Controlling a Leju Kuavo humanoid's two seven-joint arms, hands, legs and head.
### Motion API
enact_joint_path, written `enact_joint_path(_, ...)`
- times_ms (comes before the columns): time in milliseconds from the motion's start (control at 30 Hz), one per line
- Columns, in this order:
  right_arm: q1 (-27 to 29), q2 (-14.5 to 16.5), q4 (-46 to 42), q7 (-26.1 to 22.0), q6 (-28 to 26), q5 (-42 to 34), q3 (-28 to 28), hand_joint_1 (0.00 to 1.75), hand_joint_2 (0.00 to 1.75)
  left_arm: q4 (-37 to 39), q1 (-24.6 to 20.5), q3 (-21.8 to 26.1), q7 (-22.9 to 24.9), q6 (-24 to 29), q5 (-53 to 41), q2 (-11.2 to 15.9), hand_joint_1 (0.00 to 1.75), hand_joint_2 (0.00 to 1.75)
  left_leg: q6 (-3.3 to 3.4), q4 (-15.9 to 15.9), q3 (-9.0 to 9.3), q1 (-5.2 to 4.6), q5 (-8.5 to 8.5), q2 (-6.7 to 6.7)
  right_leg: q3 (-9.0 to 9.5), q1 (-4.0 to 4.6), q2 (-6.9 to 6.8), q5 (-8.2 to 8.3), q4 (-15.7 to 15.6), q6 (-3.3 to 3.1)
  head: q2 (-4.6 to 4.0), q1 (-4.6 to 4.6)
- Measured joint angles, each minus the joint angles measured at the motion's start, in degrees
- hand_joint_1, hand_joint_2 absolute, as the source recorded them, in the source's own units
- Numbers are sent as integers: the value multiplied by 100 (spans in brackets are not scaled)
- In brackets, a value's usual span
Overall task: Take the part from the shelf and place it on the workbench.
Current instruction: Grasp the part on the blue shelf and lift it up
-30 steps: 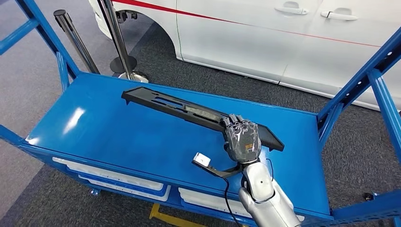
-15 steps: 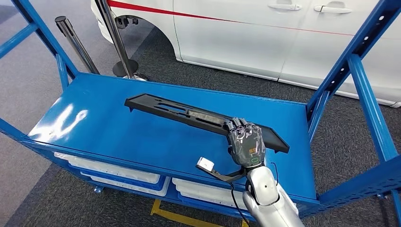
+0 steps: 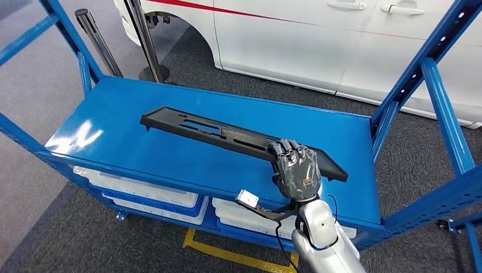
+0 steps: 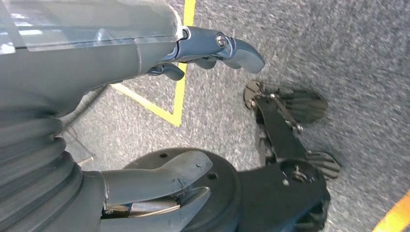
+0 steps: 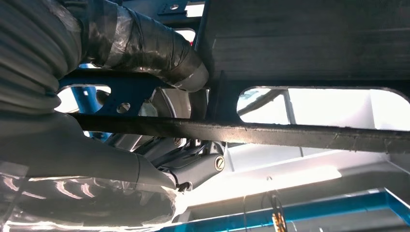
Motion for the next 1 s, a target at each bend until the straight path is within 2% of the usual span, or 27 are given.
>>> enact_joint_path(100, 1, -1, -3, -2, 1, -3, 0, 175, 175, 0, 1, 1, 0, 0, 0, 0, 0, 175, 3, -8, -5, 3, 7, 1, -1, 4, 1, 4, -1, 3, 0, 0)
enact_joint_path(167, 11, -17, -55, -39, 7, -52, 8, 175, 175, 0, -4, 4, -7, -4, 1, -2, 0, 175, 34, -41, -14, 30, 68, 28, -25, 1, 15, -94, 41, 21, 0, 2)
enact_joint_path(200, 15, -31, -100, -70, 13, -91, 22, 175, 175, 0, -7, 7, -14, -7, 2, -3, 0, 175, 65, -57, -33, 43, 109, 41, -52, -3, 21, -210, 107, 30, 0, 4)
enact_joint_path(233, 22, -54, -171, -115, 25, -147, 55, 175, 175, 0, -11, 11, -23, -14, 4, -4, 0, 175, 103, -65, -87, 52, 174, 58, -129, -8, 26, -479, 360, 40, 0, 5)
enact_joint_path(267, 37, -81, -255, -159, 46, -222, 110, 175, 175, 0, -13, 17, -32, -19, 6, -3, 0, 175, 127, -53, -199, 46, 249, 63, -214, -8, 27, -742, 763, 50, 0, 6)
enact_joint_path(300, 53, -121, -379, -219, 90, -340, 191, 175, 175, 0, -13, 28, -40, -27, 8, -2, 0, 175, 136, -9, -372, 40, 349, 67, -87, -8, 26, -839, 902, 46, 0, 6)
enact_joint_path(333, 69, -157, -516, -283, 142, -475, 280, 175, 175, 0, -17, 44, -50, -34, 10, -2, 0, 175, 116, 51, -552, 28, 456, 69, 158, 6, 28, -948, 814, 25, 0, 4)
enact_joint_path(367, 83, -186, -638, -339, 196, -611, 356, 175, 175, 0, -18, 60, -58, -39, 11, -3, 0, 175, 76, 98, -692, 21, 550, 69, 441, 22, 30, -889, 556, -3, 0, 2)
enact_joint_path(400, 81, -208, -739, -387, 243, -733, 415, 175, 175, 0, -21, 78, -66, -43, 11, -5, 0, 175, 31, 129, -776, 20, 624, 68, 739, 41, 32, -795, 126, -39, 0, 2)
enact_joint_path(433, 78, -219, -800, -419, 269, -818, 447, 175, 175, 0, -24, 93, -72, -45, 11, -7, 0, 175, -11, 125, -796, 21, 681, 67, 823, 62, 34, -831, -51, -72, 0, 0)
enact_joint_path(500, 70, -237, -866, -458, 303, -932, 492, 175, 175, 0, -19, 114, -76, -46, 11, 1, 0, 175, -80, 108, -830, 23, 725, 46, 749, 41, 19, -717, -82, -138, 0, 1)
enact_joint_path(533, 68, -241, -888, -481, 325, -984, 510, 175, 175, 0, -16, 118, -79, -46, 10, 4, 0, 175, -109, 180, -878, 26, 608, 34, 691, 22, 8, -640, -105, -183, 0, -4)
enact_joint_path(567, 68, -244, -913, -519, 358, -1068, 529, 175, 175, 0, -13, 120, -90, -48, 8, 7, 0, 175, -137, 345, -944, 30, 387, 23, 619, 1, -3, -560, -129, -222, 0, -7)
enact_joint_path(633, 74, -253, -971, -639, 438, -1312, 558, 175, 175, 0, -17, 122, -159, -62, 7, 8, 0, 175, -182, 928, -1097, 53, -185, 22, 460, -3, -8, -441, -134, -259, 0, -14)
enact_joint_path(667, 80, -260, -1002, -698, 468, -1429, 570, 175, 175, 0, -19, 124, -205, -73, 9, 9, 0, 175, -200, 1239, -1156, 58, -365, 24, 387, -1, -10, -397, -129, -258, 0, -14)
enact_joint_path(700, 88, -268, -1029, -746, 485, -1517, 582, 175, 175, 0, -20, 126, -245, -83, 13, 10, 0, 175, -213, 1505, -1193, 59, -423, 24, 319, 1, -15, -357, -120, -254, 0, -14)
enact_joint_path(733, 98, -276, -1055, -781, 496, -1575, 595, 175, 175, 0, -21, 128, -267, -90, 15, 13, 0, 175, -221, 1676, -1191, 60, -353, 24, 255, 1, -25, -316, -111, -248, 0, -14)
enact_joint_path(767, 108, -285, -1086, -814, 508, -1622, 609, 175, 175, 0, -20, 131, -279, -95, 17, 16, 0, 175, -224, 1751, -1134, 62, -193, 24, 184, 1, -35, -270, -99, -239, 0, -14)
enact_joint_path(800, 117, -297, -1119, -843, 522, -1662, 623, 175, 175, 0, -20, 133, -283, -98, 17, 20, 0, 175, -219, 1678, -998, 63, 5, 25, 111, 1, -43, -223, -85, -226, 0, -14)
enact_joint_path(833, 122, -306, -1150, -864, 534, -1691, 638, 175, 175, 0, -18, 134, -284, -101, 17, 24, 0, 175, -207, 1441, -770, 62, 164, 52, 46, 2, -64, -176, -71, -213, 0, -14)
enact_joint_path(867, 126, -315, -1180, -877, 544, -1710, 650, 175, 175, 0, -21, 135, -285, -103, 16, 27, 0, 175, -191, 1049, -473, 49, 186, 130, -2, 12, -82, -136, -52, -195, 0, -16)
enact_joint_path(900, 129, -322, -1208, -882, 552, -1724, 659, 175, 175, 0, -31, 135, -287, -105, 16, 33, 0, 175, -163, 611, -170, 29, 99, 208, -28, 24, -106, -105, -33, -173, 0, -15)
enact_joint_path(933, 129, -329, -1233, -887, 559, -1737, 664, 175, 175, 0, -48, 135, -291, -107, 15, 37, 0, 175, -129, 258, 52, 10, -28, 274, -34, 36, -146, -77, -21, -146, 0, -14)
enact_joint_path(967, 130, -337, -1256, -899, 568, -1751, 667, 175, 175, 0, -66, 136, -297, -110, 15, 40, 0, 175, -89, 28, 173, -9, -137, 300, -31, 42, -185, -48, -20, -112, 0, -13)
enact_joint_path(1000, 129, -345, -1277, -916, 579, -1766, 673, 175, 175, 0, -78, 138, -308, -118, 13, 43, 0, 175, -37, -67, 203, -16, -156, 261, -24, 41, -235, -18, -28, -74, 0, -11)
